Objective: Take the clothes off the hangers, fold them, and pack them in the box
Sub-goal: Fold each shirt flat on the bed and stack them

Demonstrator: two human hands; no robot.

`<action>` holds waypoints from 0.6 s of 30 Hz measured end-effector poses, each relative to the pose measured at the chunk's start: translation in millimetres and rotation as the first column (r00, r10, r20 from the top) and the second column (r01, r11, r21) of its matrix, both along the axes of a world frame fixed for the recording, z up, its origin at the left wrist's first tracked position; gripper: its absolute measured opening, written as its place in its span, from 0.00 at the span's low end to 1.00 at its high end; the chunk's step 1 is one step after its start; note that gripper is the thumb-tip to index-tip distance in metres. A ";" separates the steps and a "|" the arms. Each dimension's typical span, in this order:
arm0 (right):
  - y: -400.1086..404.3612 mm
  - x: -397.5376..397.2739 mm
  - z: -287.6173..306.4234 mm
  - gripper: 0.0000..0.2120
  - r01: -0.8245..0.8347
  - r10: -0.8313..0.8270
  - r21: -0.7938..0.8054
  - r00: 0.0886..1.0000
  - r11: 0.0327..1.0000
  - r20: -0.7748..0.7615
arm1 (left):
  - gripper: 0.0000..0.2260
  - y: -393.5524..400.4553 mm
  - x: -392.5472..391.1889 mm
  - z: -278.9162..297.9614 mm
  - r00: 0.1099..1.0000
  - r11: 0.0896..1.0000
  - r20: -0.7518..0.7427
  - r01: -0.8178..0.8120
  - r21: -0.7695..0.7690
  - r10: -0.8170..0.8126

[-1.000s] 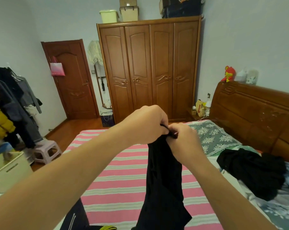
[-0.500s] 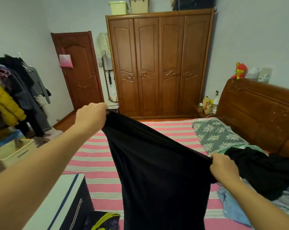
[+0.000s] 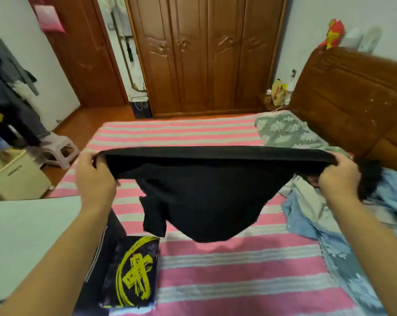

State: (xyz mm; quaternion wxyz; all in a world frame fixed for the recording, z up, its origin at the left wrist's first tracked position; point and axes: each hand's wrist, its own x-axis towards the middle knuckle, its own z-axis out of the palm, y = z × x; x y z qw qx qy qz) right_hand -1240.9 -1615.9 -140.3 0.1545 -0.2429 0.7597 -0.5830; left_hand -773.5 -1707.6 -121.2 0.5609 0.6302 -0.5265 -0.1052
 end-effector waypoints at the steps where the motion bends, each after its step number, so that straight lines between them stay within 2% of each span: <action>1: 20.8 2.1 -30.6 0.29 -0.013 0.014 -0.019 0.999 1.000 0.039 | 0.06 23.4 3.8 -39.3 1.000 0.996 -0.016 0.022 0.089 -0.021; 3: 68.9 2.5 -99.3 0.31 -0.014 0.011 0.017 0.986 1.000 0.165 | 0.05 82.3 15.3 -121.5 0.996 0.941 -0.027 0.090 0.326 -0.086; 4: 96.1 4.3 -131.6 0.32 -0.021 0.007 0.060 0.973 0.998 0.232 | 0.06 112.8 21.0 -161.0 0.992 0.886 -0.026 0.123 0.447 -0.125; 7: 167.3 11.6 -211.2 0.35 -0.110 0.015 0.310 0.956 0.945 0.294 | 0.13 192.4 28.3 -253.6 0.984 0.663 -0.044 0.150 0.733 -0.174; 9: 201.6 10.7 -243.3 0.34 -0.137 -0.028 0.421 0.932 0.897 0.362 | 0.14 225.4 27.7 -291.9 0.993 0.522 -0.059 0.105 0.846 -0.105; 12: 244.3 7.6 -269.1 0.23 -0.187 -0.158 0.607 0.869 0.772 0.469 | 0.16 250.1 31.2 -324.8 0.980 0.378 -0.122 0.056 0.924 0.154; 13: 257.7 6.2 -273.2 0.21 -0.227 -0.181 0.646 0.845 0.729 0.502 | 0.17 256.1 32.2 -332.6 0.973 0.349 -0.128 0.054 0.936 0.191; 16: 286.6 -1.9 -291.7 0.19 -0.335 -0.254 0.703 0.765 0.628 0.592 | 0.17 271.8 27.0 -344.9 0.968 0.254 -0.148 0.094 0.963 0.205; 18: 297.1 -6.4 -302.6 0.23 -0.375 -0.299 0.689 0.699 0.620 0.650 | 0.14 276.2 19.0 -341.1 0.960 0.239 -0.172 0.117 0.964 0.223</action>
